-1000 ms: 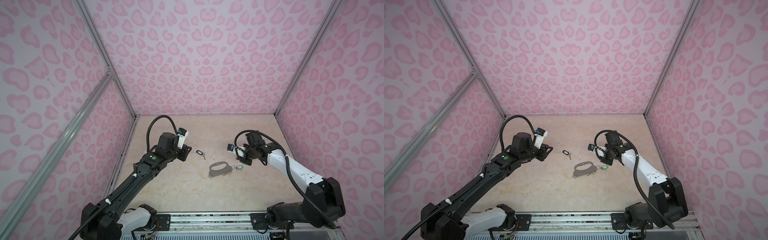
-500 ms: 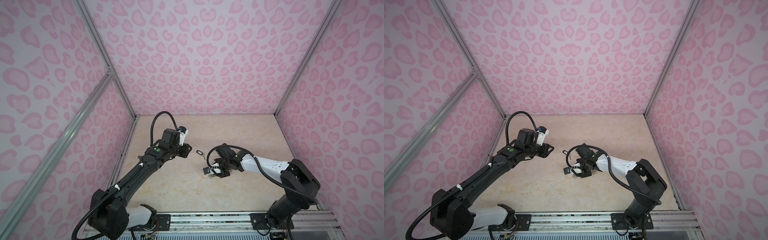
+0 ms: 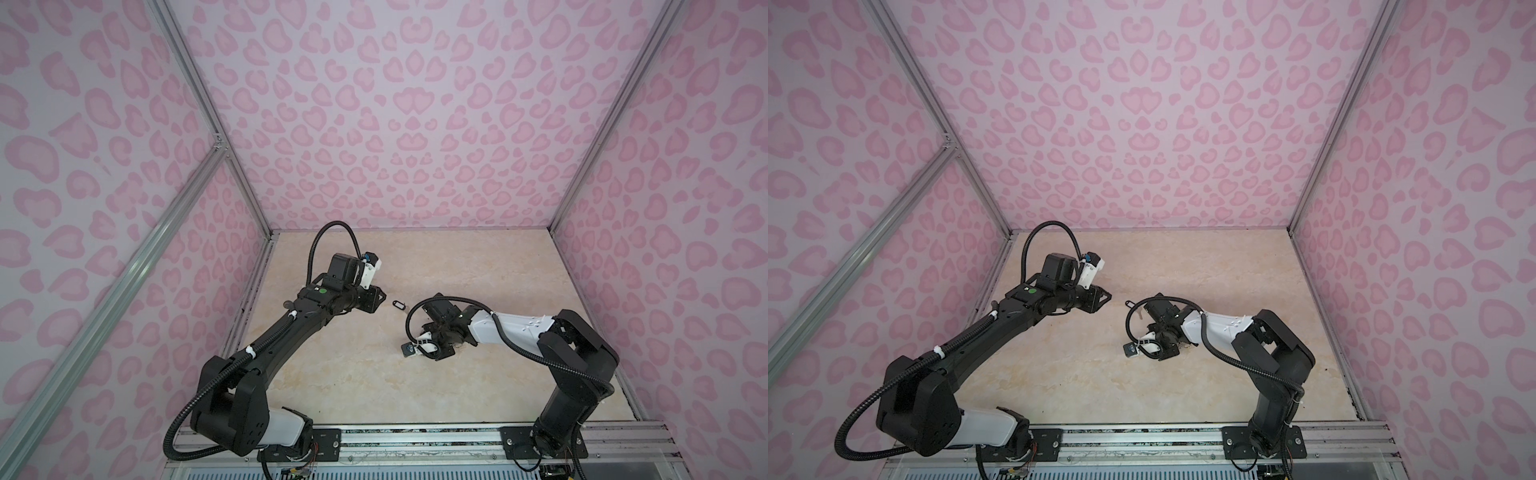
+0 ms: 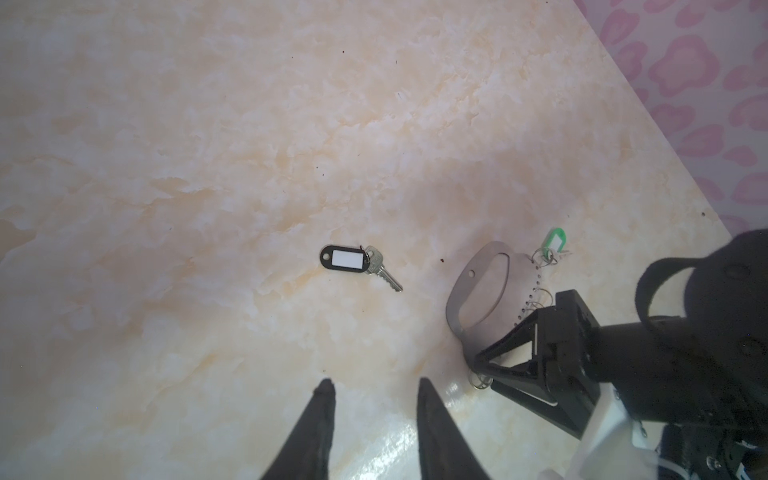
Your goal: Put the keys on the keyring
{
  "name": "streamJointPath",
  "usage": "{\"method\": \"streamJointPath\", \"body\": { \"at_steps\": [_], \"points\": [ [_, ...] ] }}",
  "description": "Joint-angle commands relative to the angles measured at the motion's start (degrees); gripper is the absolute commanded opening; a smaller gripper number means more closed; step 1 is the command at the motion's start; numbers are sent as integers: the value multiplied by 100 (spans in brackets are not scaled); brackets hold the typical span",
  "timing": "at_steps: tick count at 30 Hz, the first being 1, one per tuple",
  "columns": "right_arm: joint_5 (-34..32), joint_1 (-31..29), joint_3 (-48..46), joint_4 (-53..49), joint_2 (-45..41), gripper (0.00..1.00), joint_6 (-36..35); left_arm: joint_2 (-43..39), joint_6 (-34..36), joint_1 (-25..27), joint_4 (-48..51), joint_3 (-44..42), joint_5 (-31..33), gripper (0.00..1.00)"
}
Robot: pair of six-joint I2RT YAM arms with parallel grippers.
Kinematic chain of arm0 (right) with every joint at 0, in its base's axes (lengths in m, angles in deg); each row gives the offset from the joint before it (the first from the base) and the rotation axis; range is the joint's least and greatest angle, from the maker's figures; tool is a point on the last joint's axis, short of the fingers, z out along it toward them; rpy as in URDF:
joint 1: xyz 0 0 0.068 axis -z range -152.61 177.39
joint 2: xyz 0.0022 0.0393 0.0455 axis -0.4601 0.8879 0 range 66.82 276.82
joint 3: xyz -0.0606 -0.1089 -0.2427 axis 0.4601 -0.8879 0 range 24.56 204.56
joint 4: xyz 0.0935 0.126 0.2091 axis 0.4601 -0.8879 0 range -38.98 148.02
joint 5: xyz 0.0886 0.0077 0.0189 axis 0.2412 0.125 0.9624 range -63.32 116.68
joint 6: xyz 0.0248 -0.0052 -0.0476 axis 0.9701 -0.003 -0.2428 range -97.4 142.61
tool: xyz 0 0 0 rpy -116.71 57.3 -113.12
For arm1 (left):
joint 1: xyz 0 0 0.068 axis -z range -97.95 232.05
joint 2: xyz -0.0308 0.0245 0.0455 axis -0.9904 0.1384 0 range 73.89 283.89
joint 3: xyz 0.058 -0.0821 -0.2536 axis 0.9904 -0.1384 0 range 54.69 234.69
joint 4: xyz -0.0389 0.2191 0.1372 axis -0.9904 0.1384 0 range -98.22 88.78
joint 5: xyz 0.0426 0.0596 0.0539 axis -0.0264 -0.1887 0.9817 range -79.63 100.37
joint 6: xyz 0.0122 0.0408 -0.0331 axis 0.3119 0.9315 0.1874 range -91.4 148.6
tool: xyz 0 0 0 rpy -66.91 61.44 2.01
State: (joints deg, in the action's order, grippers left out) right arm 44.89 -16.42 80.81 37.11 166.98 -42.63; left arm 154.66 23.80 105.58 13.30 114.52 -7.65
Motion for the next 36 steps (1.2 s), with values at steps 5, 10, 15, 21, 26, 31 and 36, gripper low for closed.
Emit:
{"method": "streamJointPath", "body": {
  "at_steps": [5,10,15,21,26,31,36],
  "points": [
    [134,9,10,155,28,30,19,81,207,-15,-187,-4,-9,35],
    [103,13,61,278,-2,29,85,49,173,-14,-188,28,14,35],
    [-100,22,23,791,-85,28,519,35,94,-8,-200,44,-26,35],
    [-303,127,-17,993,-181,27,1026,-37,36,-13,-208,38,-34,35],
    [-119,154,-142,766,-497,27,1298,-117,45,-15,-242,-2,-129,35],
    [214,190,-70,483,-491,28,1663,-250,52,-12,-245,-24,-72,35],
    [413,346,259,36,-231,27,2072,-488,190,-15,-389,-225,23,35]
  ]
}}
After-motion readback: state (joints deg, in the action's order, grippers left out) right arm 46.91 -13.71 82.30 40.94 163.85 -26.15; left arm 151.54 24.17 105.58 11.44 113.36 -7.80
